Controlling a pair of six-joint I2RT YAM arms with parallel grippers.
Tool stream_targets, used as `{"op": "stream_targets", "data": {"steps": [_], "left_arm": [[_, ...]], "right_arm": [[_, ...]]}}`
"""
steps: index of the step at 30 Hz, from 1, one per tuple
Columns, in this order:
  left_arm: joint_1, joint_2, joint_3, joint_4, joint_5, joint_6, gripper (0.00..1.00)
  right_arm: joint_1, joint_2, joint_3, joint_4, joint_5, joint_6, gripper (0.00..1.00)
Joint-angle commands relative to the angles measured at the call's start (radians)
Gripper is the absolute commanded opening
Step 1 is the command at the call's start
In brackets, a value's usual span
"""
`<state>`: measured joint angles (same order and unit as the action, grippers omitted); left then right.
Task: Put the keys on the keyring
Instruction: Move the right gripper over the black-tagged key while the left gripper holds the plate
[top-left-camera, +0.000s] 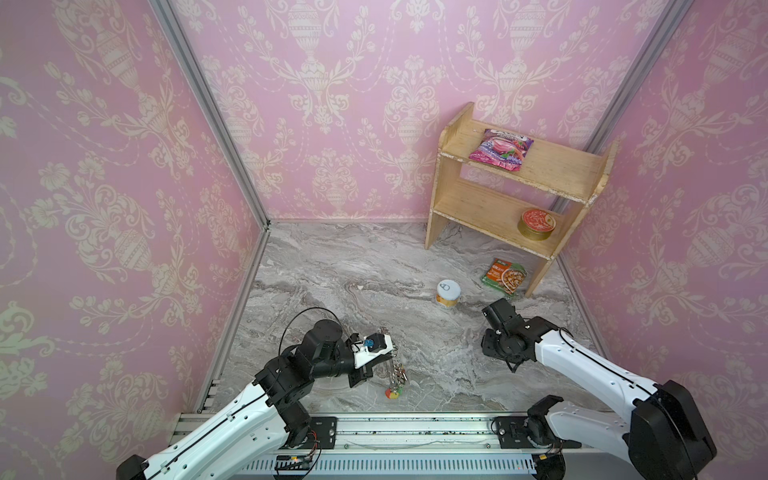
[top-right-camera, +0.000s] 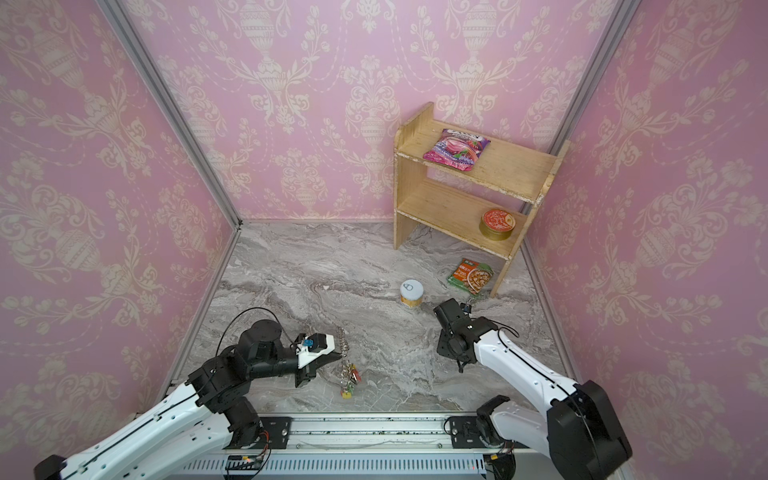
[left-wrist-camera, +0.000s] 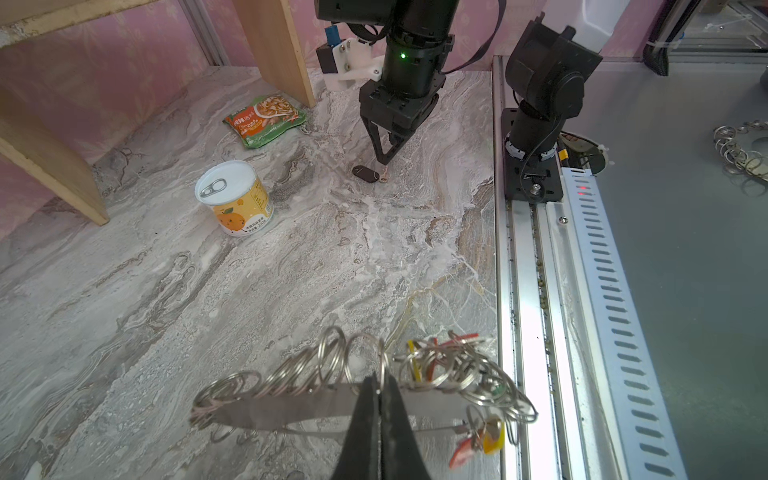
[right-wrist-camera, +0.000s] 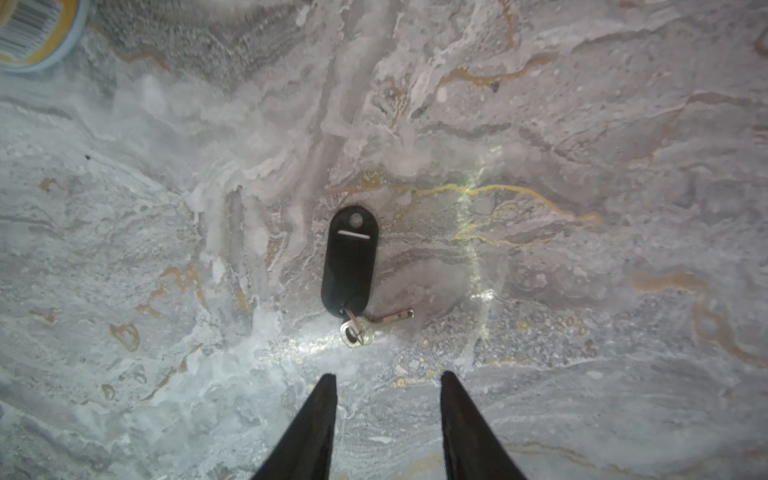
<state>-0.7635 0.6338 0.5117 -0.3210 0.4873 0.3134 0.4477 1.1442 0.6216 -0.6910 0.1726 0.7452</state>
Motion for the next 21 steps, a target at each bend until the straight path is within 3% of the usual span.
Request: {"op": "stream_targets", "data": {"steps": [1,5,14,21], "left_arm": [[-0.007,-0.015,0.033,0.007,-0.001,-0.06,0.0],[-0.007,0.003,0.036,0.003,0.003,-0.065,0.0],[-0.007,0.017,0.025,0.013,0.001,-0.056,0.0],[-0.007,0.019,0.024,0.008,-0.001,-0.048,0.0]], "right_arm": [[-0.017,0.025,0.011,0.048,0.014,-0.056,0.33],[-0.043,0.09,0.024,0.085,-0.044,-0.094,0.27],[-0.045,0.173,0.04,0.133,-0.141,-0.124,0.25],[-0.005,0.164,0.054,0.231,-0.312,-0.179,0.37]]}}
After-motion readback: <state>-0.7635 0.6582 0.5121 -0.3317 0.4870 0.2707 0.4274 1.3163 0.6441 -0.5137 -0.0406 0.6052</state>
